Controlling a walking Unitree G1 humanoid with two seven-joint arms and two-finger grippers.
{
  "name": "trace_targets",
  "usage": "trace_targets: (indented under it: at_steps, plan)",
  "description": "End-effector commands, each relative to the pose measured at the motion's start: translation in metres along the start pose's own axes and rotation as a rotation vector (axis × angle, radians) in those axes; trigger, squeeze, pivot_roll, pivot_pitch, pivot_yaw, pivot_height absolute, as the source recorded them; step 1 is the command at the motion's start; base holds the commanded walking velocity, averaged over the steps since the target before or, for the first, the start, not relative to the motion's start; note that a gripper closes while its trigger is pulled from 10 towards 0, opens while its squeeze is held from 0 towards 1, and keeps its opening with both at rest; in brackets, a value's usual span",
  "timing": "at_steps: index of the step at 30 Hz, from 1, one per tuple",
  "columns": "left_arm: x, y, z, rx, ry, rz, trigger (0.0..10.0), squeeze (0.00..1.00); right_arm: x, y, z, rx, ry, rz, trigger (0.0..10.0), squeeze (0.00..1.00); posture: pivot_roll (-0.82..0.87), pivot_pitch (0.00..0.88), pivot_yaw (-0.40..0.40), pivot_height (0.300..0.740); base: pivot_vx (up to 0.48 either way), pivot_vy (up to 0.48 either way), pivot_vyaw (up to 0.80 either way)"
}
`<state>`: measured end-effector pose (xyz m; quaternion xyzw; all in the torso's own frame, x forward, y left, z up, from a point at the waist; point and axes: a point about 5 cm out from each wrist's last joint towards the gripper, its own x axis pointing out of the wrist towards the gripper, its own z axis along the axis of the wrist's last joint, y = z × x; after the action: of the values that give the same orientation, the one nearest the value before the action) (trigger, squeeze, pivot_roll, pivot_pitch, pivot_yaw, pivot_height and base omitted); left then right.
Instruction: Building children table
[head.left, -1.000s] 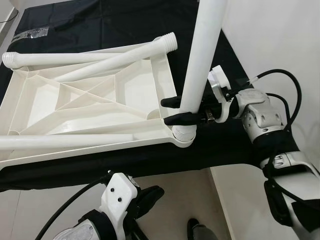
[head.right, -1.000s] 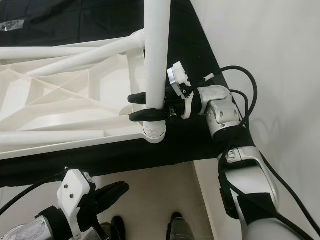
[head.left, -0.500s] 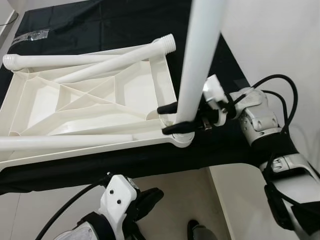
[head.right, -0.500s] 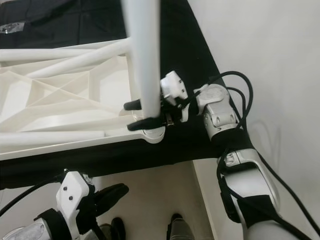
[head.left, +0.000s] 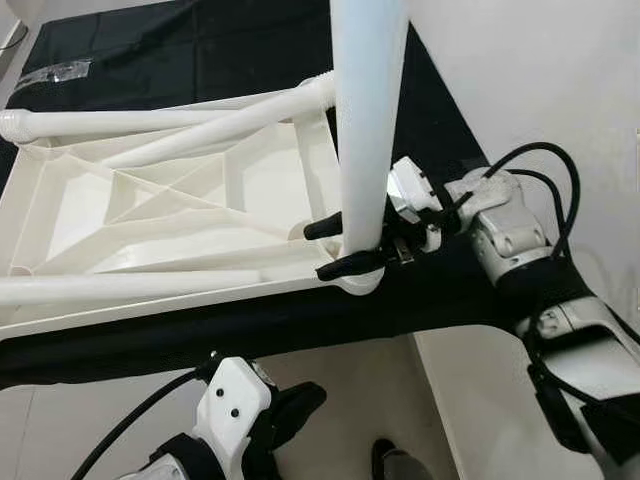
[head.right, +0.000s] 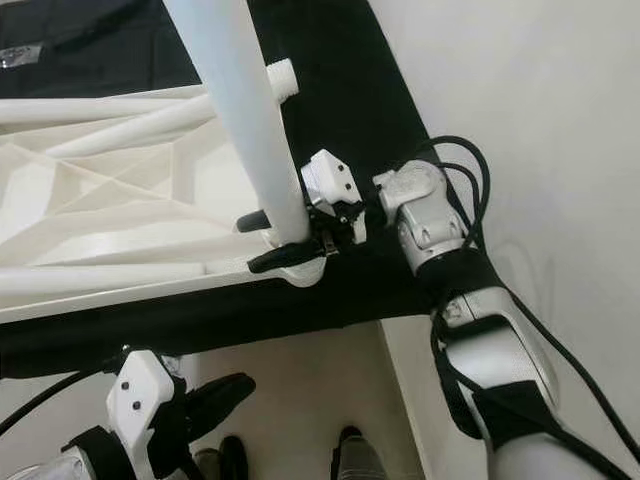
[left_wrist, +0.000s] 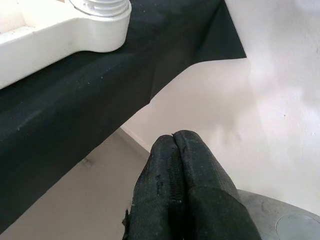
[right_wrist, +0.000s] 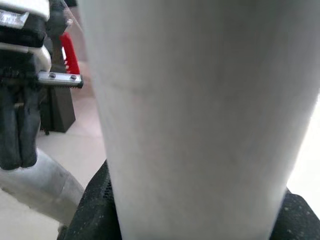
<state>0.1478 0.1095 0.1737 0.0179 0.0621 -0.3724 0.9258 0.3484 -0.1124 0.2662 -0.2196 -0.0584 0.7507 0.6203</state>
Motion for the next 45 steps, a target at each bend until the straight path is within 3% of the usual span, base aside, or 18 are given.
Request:
trace_targets:
  at_steps: [1,11,21,29,36,45]
  plan:
    - [-0.004,-0.002,-0.002,-0.009,0.027,-0.008,10.0,0.0,0.006,0.021,-0.051,0.292,0.026,0.011,10.0,0.0,0.1,0.4,0.042,0.74,0.0,0.0,0.0]
    - [-0.001,0.0,-0.002,-0.012,0.024,-0.01,10.0,0.0,-0.005,0.029,-0.063,0.325,0.008,-0.129,10.0,0.0,0.08,0.395,0.045,0.74,0.0,0.0,0.0]
    - [0.004,0.003,-0.003,-0.008,0.016,-0.012,10.0,0.0,-0.009,0.035,-0.066,0.3,0.01,-0.227,10.0,0.0,0.06,0.382,0.046,0.74,0.0,0.0,0.0]
    - [0.008,0.004,-0.003,-0.004,0.01,-0.012,10.0,0.0,-0.006,0.033,-0.066,0.308,0.069,-0.441,10.0,0.0,0.04,0.378,0.033,0.74,0.0,0.0,0.0]
    - [0.009,0.006,-0.003,-0.007,0.006,-0.01,10.0,0.0,0.002,0.063,-0.067,0.398,0.091,-0.566,10.0,0.0,0.03,0.378,0.04,0.74,0.0,0.0,0.0]
    - [0.012,0.007,-0.003,-0.007,0.005,-0.017,10.0,0.0,-0.004,0.063,-0.065,0.421,0.058,-0.637,10.0,0.0,0.03,0.373,0.047,0.74,0.0,0.0,0.0]
